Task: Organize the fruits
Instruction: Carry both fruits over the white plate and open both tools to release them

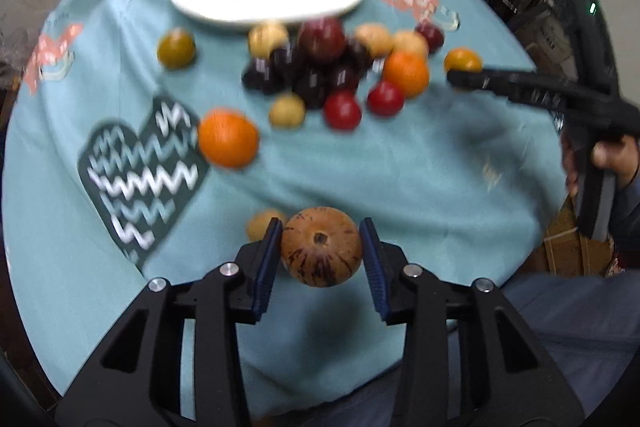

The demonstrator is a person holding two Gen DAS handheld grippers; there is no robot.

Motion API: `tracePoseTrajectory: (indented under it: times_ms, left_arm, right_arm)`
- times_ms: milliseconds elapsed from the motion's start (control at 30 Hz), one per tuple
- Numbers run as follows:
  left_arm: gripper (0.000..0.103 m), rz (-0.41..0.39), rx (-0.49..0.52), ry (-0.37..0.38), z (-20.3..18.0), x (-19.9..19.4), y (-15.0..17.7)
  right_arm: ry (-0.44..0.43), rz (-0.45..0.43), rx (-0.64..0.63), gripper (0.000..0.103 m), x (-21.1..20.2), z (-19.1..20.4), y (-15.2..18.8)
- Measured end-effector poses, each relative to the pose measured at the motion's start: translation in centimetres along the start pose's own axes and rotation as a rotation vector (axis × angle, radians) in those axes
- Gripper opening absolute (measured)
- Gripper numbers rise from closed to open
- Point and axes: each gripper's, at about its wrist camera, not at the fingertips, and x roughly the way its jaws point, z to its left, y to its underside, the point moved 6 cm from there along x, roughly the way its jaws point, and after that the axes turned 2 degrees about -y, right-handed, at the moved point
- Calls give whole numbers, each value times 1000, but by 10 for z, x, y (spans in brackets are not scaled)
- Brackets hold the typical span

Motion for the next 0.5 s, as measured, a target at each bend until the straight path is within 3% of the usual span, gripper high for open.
tracePoseTrajectory:
  times_ms: [233,367,500]
  left_arm:
    - [40,-209,-61,-11,6,-19,-129]
    - [40,-198,-124,-51,23,15,-191]
    - [40,-137,-188,-88,47,57,-220]
  right_arm:
    - [-20,-101,-52,39,-12,14,-68]
    - [-12,-140,-65,39,2,16,-118]
    - [-19,-120,-57,39,31,15,-152]
